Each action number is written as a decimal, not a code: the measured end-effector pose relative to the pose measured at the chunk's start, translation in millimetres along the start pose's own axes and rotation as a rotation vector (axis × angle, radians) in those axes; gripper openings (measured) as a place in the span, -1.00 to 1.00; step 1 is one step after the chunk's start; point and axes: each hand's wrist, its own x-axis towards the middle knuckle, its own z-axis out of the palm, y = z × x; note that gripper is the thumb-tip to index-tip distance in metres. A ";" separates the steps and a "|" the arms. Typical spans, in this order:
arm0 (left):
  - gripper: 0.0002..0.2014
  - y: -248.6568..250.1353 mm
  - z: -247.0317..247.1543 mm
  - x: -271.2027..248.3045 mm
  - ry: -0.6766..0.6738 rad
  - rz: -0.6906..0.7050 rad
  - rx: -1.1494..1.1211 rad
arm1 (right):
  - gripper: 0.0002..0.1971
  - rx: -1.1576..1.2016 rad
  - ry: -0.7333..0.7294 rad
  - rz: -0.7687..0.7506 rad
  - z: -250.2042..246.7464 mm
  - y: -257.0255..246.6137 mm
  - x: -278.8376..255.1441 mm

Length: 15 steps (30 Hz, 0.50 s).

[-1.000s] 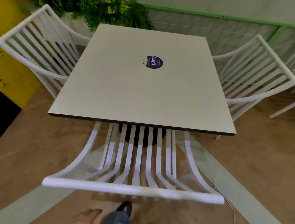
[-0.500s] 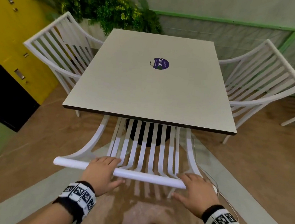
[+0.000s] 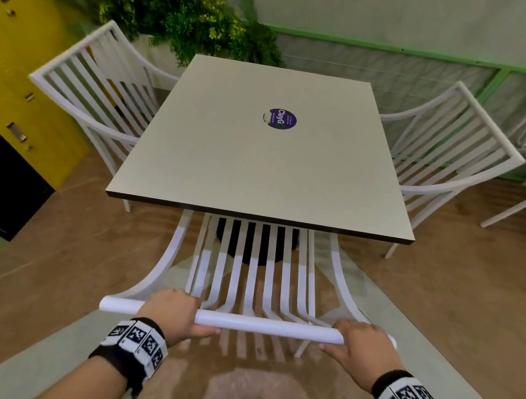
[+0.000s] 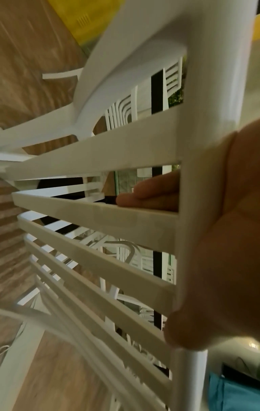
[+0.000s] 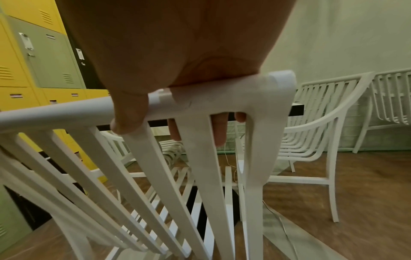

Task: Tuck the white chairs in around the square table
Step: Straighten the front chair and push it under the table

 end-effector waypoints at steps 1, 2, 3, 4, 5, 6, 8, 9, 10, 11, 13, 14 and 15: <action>-0.23 0.4 0.1 -0.5 0.006 0.007 -0.004 | -0.65 -0.010 0.007 0.000 1.8 0.3 -0.6; -0.17 0.5 0.5 -1.0 0.009 0.017 -0.011 | -0.65 -0.020 0.011 0.000 4.1 0.4 -1.4; -0.10 0.5 1.1 -1.5 0.016 0.027 -0.022 | -0.65 -0.028 0.014 0.002 6.1 0.3 -1.6; -0.05 -0.2 0.8 -2.1 0.017 0.035 -0.025 | -0.65 -0.036 0.014 0.003 7.9 0.5 -1.6; -0.03 -1.2 1.1 -2.4 0.021 0.039 -0.028 | -0.65 -0.039 0.012 0.001 9.0 0.5 -1.2; -0.03 -2.2 0.2 -2.8 0.020 0.034 -0.030 | -0.64 -0.035 0.012 0.004 9.1 0.3 -0.3; -0.05 -5.0 -2.2 -1.6 0.027 0.035 -0.027 | -0.61 -0.022 0.008 0.018 7.2 -0.5 3.3; -0.05 -6.5 -3.9 -0.7 0.030 0.040 -0.019 | -0.63 -0.017 0.006 0.019 6.4 -0.8 5.5; -0.05 -7.2 -5.3 0.4 0.026 0.042 -0.008 | -0.65 -0.014 0.002 0.021 5.0 -2.1 7.0; -0.04 -7.9 -6.0 1.3 0.019 0.039 -0.001 | -0.66 -0.003 0.002 0.023 3.4 -4.0 8.3; 0.01 -7.4 -6.8 3.8 0.001 0.040 0.015 | -0.67 0.010 -0.003 0.018 0.6 -7.2 9.3; 0.02 -7.7 -6.8 4.5 -0.007 0.033 0.019 | -0.66 0.007 -0.007 0.019 -0.7 -8.1 9.4; 0.04 -9.0 -4.6 5.9 0.001 0.036 0.016 | -0.66 0.002 -0.011 0.029 -0.2 -7.5 9.3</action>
